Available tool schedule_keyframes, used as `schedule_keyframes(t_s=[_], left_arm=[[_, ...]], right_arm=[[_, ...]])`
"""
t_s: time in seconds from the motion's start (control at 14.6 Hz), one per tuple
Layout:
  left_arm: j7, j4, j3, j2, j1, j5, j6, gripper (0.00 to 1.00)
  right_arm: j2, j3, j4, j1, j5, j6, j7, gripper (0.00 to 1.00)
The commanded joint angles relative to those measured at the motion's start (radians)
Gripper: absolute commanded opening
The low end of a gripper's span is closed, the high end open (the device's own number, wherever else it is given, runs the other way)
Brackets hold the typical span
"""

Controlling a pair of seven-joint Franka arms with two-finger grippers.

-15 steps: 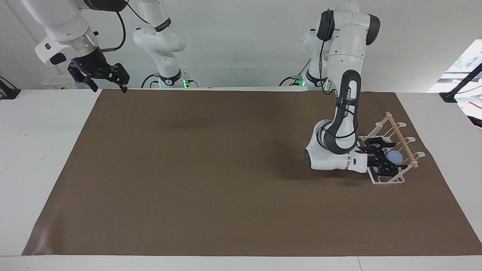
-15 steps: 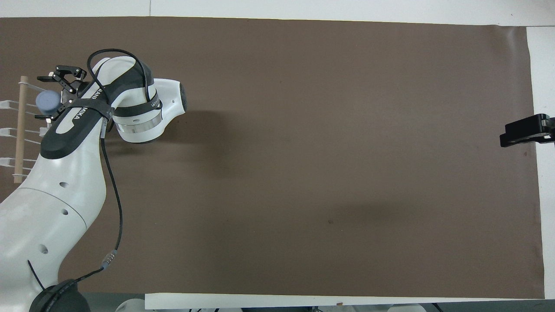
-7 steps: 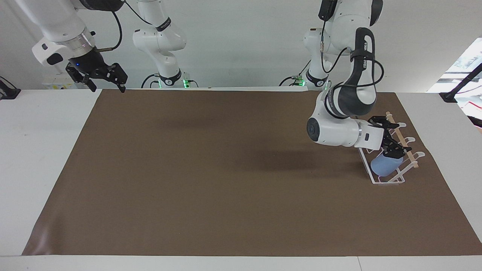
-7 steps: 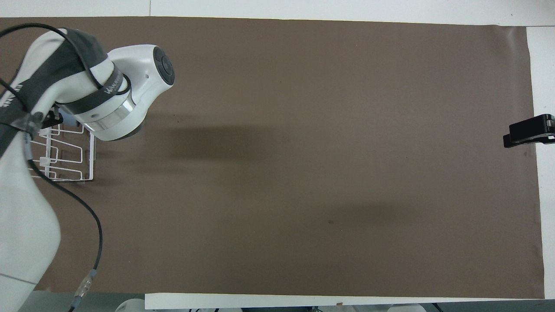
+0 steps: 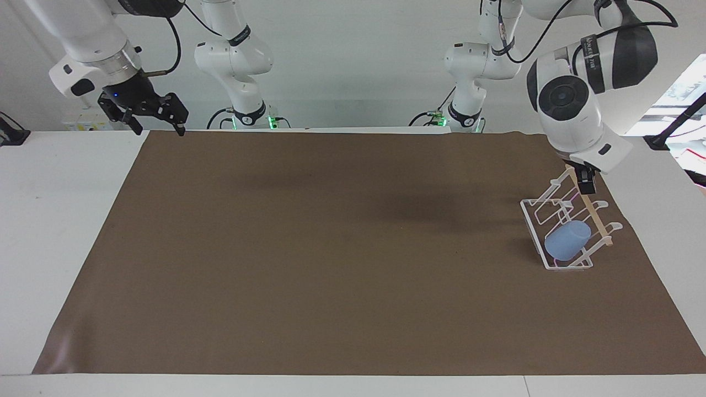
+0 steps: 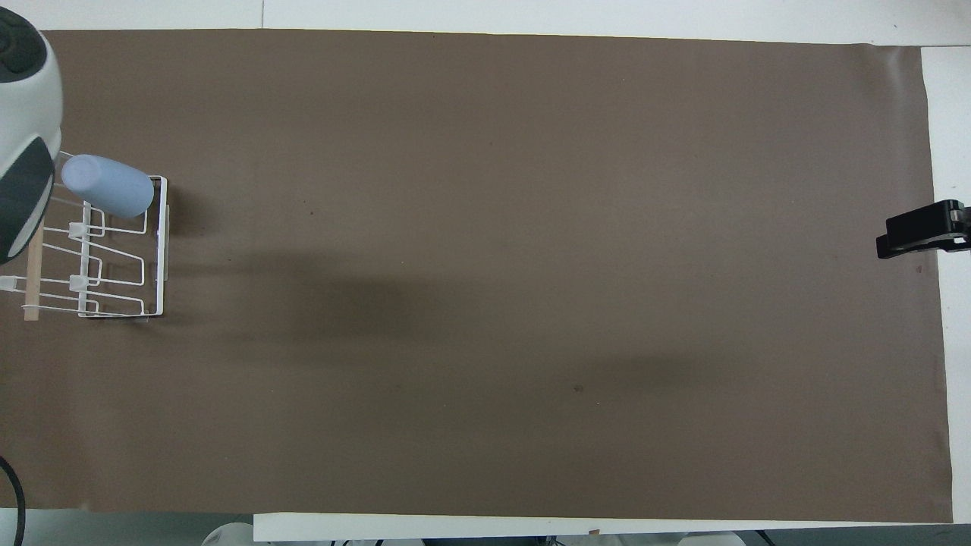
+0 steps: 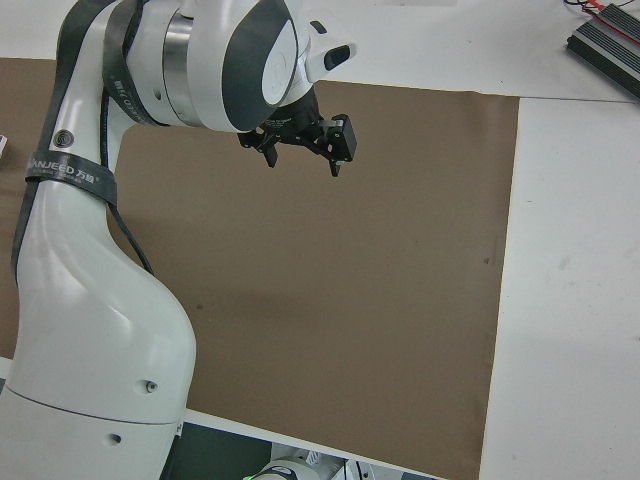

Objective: Hang cup on cup holder

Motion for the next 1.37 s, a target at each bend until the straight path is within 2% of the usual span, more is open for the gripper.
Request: schedule_keyframes(t_s=[0.0,0.21,0.55,1.03,1.17,1.3], left_arm=[[0.337,0.007,0.004,-0.035,0.063,-0.157,0.046,0.99],[0.719,0.010,0.006,-0.061,0.071,-0.217,0.049,0.99],[1.201,0.027,0.010,-0.110,0.128,-0.430,0.023,0.99],[1.495,0.119,-0.006,-0.091,0.128,-0.525,-0.091,1.00],[1.503,0.162,0.001,-0.070,0.131,-0.580,-0.094,1.00],[1.498,0.196,0.000,-0.058,0.130,-0.580,-0.094,1.00]], right_arm=[[0.005,0.009,0.004,-0.016,-0.001,-0.012,0.003,0.99],[-0.001,0.007,-0.004,-0.016,0.000,-0.012,0.002,0.99],[-0.006,0.010,-0.014,-0.006,0.003,-0.014,0.005,0.99],[-0.006,0.010,-0.014,-0.007,0.009,-0.014,0.003,0.99],[-0.006,0.010,-0.013,-0.009,0.009,-0.014,0.003,0.99],[-0.006,0.010,-0.013,-0.010,0.009,-0.014,0.003,0.99]])
